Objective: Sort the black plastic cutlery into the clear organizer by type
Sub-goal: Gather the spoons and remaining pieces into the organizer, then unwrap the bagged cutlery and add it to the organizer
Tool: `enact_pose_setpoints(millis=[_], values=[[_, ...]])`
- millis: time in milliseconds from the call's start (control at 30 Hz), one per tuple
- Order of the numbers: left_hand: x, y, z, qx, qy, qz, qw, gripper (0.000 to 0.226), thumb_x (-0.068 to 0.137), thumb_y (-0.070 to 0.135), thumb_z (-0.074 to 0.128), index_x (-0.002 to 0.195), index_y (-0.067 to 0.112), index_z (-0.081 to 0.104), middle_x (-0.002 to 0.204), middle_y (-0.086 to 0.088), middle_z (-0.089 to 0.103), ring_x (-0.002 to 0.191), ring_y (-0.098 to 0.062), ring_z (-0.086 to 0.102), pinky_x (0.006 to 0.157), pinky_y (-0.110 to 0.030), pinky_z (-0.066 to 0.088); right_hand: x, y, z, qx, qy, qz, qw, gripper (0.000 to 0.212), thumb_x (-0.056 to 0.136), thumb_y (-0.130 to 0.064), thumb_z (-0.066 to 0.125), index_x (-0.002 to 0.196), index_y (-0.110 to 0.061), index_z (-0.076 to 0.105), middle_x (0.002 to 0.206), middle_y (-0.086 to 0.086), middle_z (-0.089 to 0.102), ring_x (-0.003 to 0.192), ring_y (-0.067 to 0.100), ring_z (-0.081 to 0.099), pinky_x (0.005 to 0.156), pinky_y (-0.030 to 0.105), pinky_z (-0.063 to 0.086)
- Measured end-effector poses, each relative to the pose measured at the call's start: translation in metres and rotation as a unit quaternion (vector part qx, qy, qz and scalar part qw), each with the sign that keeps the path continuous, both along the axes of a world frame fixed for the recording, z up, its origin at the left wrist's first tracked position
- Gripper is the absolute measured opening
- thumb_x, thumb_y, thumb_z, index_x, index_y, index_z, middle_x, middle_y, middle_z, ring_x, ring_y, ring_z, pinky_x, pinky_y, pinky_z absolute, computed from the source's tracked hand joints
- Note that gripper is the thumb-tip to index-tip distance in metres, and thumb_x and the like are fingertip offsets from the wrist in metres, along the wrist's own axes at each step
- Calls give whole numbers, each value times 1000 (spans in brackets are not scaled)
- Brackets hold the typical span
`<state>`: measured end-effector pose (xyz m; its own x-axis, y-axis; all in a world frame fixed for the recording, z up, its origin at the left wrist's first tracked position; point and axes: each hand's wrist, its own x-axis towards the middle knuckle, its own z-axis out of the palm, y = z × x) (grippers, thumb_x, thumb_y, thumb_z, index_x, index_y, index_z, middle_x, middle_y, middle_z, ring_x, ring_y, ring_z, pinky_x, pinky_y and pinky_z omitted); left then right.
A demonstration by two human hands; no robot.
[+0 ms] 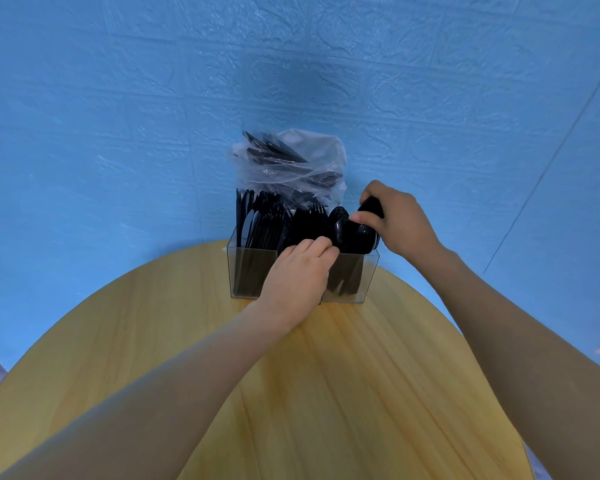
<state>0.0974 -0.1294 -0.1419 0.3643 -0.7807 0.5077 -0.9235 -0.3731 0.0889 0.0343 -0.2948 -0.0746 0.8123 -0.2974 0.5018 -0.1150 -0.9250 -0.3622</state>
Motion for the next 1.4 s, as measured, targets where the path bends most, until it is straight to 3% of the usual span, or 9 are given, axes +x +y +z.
enact_pose_setpoints(millis=[167,333,500,633,800,967,1133,1267,1400], values=[[0,0,-2,-10,-4,3,1000,37,88,2,54,124,9,57,120,-5,57,107,-23,54,90,-37,44,5,11,-14,-90,59,-44,993,33,95,-38,50,107,-8,52,107,7,45,79,30,54,66,36,44],[1,0,-4,-17,-7,-2,1000,40,84,1,59,123,9,58,119,-5,58,104,-23,56,88,-36,46,-6,10,-23,26,-69,-5,997,27,98,-25,47,113,-5,56,104,4,45,84,18,49,75,29,41],[-1,-1,-5,-13,-7,-2,1000,43,88,4,54,130,10,52,126,-3,53,113,-21,51,95,-34,41,-6,19,-45,-51,-178,-71,980,23,96,-21,49,101,-9,68,92,5,66,89,27,54,74,33,40],[-2,0,-4,-9,-5,-7,1000,44,92,9,49,136,13,46,133,-1,47,119,-18,45,100,-31,36,-3,17,-68,-92,-122,-61,986,38,95,-25,39,115,-8,66,110,5,69,109,30,58,92,38,46],[-2,0,-4,-13,-3,-8,1000,44,94,11,46,138,14,42,135,0,44,121,-17,43,101,-30,34,-12,12,-58,-68,-55,-18,996,42,98,-27,36,127,-7,58,126,9,62,124,28,50,104,34,36],[-6,9,2,6,0,-25,1000,45,96,16,44,140,17,39,140,3,39,126,-14,39,102,-30,37,-12,18,-34,-31,-101,-18,994,39,98,-26,38,125,-7,59,125,9,59,115,26,49,91,14,26],[-5,19,39,-68,-21,-75,995,25,96,19,47,114,17,64,113,3,59,100,-13,56,69,-30,51,26,23,8,-1,-100,2,995,28,96,-11,49,122,-6,58,116,12,57,109,27,51,84,20,32],[24,28,78,-138,7,-27,990,22,96,22,45,109,19,63,101,9,56,95,-11,53,68,-29,42,63,30,36,-17,-51,7,999,33,91,-9,54,123,-5,56,121,14,55,113,28,50,93,30,36],[79,39,93,-197,67,67,976,23,93,17,48,114,16,57,108,-2,56,100,-21,55,78,-36,46,99,35,54,-11,20,10,1000,46,90,-22,61,132,-7,48,131,12,48,122,26,46,100,33,36]])
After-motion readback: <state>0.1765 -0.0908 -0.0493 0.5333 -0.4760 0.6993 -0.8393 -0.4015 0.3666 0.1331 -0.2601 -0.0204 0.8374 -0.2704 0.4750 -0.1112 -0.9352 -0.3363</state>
